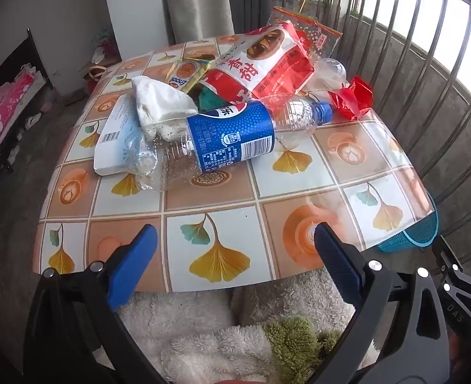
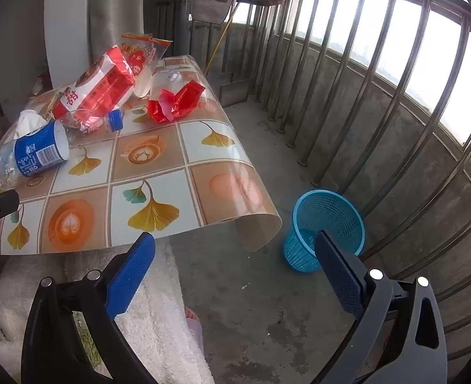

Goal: Collect trash

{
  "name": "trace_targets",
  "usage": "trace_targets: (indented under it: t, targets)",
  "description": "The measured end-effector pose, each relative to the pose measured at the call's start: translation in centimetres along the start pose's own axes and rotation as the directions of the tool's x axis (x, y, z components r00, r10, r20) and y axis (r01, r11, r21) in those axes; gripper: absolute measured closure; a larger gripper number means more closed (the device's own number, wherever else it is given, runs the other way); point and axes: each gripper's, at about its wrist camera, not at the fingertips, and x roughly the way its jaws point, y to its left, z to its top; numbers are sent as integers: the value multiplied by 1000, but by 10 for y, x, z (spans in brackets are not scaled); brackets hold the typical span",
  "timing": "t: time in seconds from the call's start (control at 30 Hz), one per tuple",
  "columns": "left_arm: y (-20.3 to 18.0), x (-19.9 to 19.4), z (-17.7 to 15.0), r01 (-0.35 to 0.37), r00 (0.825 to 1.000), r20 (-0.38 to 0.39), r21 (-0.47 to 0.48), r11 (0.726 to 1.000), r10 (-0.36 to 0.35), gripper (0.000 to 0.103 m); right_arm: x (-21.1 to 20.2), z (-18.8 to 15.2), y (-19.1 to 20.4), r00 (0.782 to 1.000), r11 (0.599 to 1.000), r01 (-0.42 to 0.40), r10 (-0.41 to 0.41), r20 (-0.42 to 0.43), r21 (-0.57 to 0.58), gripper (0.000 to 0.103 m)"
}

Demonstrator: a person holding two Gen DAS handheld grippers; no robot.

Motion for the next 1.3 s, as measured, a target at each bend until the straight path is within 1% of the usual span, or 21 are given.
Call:
trace_targets:
  t: [0.1,0.13,0.2,0.23,0.43,0.47,1.3]
  targets:
    - [3,0,4,8,1000,-12,-9,1000,-8,9,0,-1,-1,1000,1000,3,-3,-2,-8,6]
    - [1,-1,2,-1,1000,9,-4,1000,1,9,0,3,7,1000,1000,2,-2,-3,-11,6]
    - [4,0,2,3,1000,9,-4,1000,-3,9,0,4,10,1000,1000,9,-9,0,-20,6]
    - [5,-2,2,5,1000,10,-5,1000,-5,9,0,1,3,1000,1000,-2,2,2,-17,6]
    - [6,-5,3,8,1000,15,-12,1000,-8,9,-1,-1,6,1000,1000,-2,2,13,-14,6]
    - [5,-4,3,10,1000,14,-12,1000,-10,9,-2,1,1,1000,1000,-8,8,11,-17,6]
    - [5,-3,3,14,1000,14,-15,1000,-14,9,-3,4,0,1000,1000,10,-9,21,-27,6]
